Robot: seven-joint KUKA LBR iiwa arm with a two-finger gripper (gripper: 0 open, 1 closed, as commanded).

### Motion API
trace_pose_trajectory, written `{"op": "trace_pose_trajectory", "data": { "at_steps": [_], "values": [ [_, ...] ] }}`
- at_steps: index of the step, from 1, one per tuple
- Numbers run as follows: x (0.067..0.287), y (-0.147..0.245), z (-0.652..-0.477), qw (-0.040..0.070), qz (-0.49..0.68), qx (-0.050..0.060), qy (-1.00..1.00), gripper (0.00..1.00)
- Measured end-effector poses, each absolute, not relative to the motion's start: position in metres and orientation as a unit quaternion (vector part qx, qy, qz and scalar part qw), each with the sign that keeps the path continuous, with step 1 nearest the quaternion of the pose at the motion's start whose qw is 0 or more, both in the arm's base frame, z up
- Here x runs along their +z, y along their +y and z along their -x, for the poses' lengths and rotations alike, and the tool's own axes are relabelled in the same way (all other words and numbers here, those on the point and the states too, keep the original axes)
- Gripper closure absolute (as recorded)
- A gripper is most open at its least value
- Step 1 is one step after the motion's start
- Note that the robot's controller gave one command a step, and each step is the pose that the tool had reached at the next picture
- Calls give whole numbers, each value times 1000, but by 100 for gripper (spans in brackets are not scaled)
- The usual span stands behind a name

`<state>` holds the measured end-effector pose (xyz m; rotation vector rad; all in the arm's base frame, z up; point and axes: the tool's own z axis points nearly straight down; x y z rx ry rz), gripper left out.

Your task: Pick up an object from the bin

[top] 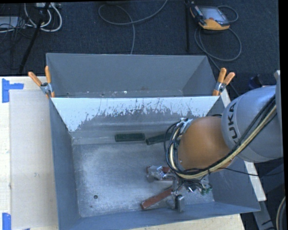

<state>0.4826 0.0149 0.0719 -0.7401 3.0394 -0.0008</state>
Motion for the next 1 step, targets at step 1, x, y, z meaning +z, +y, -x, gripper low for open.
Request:
{"op": "trace_pose_trajectory", "data": {
  "at_steps": [1],
  "values": [
    [70, 14, -479, 2, 235, 0, 972, 100]
  ]
}}
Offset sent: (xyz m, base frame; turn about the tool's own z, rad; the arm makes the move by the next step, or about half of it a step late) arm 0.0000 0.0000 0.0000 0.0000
